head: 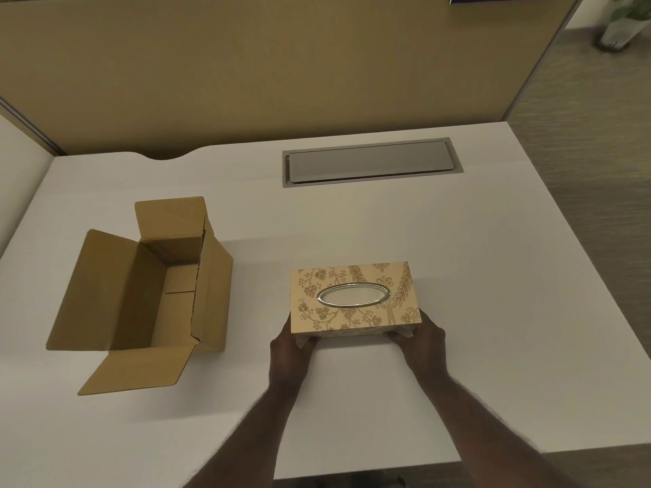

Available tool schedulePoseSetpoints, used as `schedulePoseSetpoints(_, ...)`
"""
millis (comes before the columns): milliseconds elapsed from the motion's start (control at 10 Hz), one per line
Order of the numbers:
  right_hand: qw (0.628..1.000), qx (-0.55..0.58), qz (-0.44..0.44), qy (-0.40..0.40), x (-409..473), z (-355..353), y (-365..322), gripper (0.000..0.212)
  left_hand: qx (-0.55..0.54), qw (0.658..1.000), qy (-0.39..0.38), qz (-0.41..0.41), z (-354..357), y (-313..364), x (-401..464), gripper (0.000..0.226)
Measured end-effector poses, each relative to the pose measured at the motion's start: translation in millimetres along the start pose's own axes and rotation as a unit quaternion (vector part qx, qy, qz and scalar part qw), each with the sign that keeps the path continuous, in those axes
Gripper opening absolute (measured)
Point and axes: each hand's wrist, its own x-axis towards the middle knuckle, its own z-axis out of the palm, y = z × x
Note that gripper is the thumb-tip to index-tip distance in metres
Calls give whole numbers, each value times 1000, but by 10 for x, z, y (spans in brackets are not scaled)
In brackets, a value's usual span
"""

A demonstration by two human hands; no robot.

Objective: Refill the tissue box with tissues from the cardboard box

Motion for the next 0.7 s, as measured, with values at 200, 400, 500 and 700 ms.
schedulePoseSetpoints(200,1000,-10,12,0,-15,8,47,40,-5,1000,10,-3,25,-16,-15,46)
schedulePoseSetpoints(400,1000,-9,14,3,-30,3,50,46,-9,1000,8,0,30,-14,-33,45)
schedulePoseSetpoints(500,1000,2,5,-20,-29,-17,36,53,-12,1000,-5,7,14,-6,-20,50)
schedulePoseSetpoints(700,999,-6,-20,-28,-65,-150,-55,97,10,997,-19,77,-137,53,-33,90)
